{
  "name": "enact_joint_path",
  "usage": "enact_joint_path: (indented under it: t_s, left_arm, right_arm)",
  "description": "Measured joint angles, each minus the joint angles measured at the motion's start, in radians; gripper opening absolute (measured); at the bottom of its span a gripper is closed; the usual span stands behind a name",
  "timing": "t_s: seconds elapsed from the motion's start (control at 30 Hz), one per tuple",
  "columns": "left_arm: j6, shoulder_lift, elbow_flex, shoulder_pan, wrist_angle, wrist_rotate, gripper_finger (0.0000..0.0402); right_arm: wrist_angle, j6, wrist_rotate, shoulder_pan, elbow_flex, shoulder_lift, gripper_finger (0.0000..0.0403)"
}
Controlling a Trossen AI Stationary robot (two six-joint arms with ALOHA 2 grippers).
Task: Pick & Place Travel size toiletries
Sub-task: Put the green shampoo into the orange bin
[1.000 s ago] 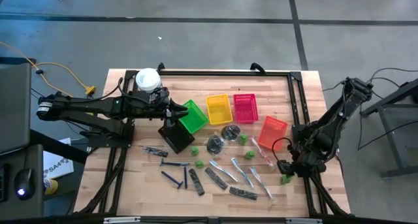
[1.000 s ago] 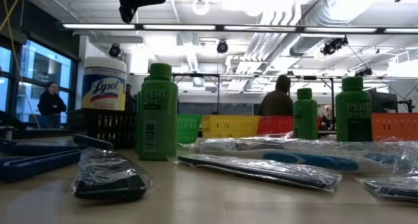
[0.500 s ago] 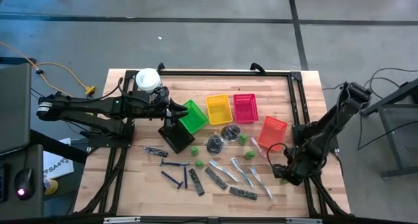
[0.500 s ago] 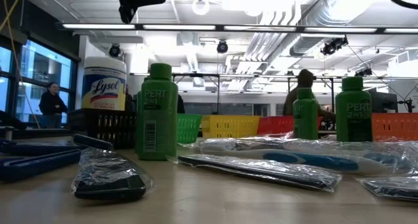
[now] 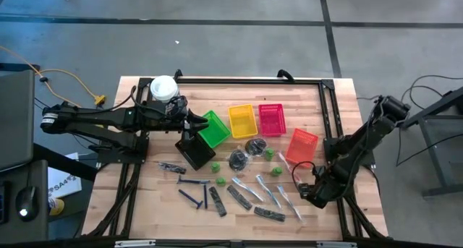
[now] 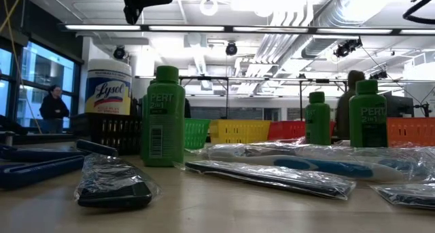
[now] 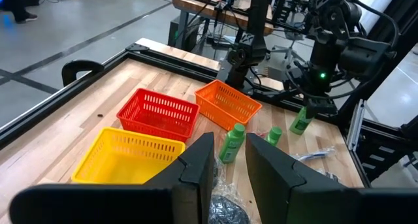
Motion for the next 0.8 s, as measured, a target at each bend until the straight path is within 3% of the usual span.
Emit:
enact_joint_path:
  t_s: [0.27,0.53,0.8]
  left_arm:
    - [0.000,0.000,0.000,0.000,0.000,0.000,0.0086]
    - [0.000,0.000,0.000,0.000,0.000,0.000,0.0086]
    - [0.003,0.000,0.000,0.000,0.000,0.000,0.0086]
  right_arm:
    - [0.005,0.000,0.019,-0.012,0.000,0.004,0.0155]
    - [0.027,0.000,-0.009,-0.012,0.000,0.004,0.0112]
    - [0.046,-0.006,-0.004,-0.012,0.000,0.003,0.0113]
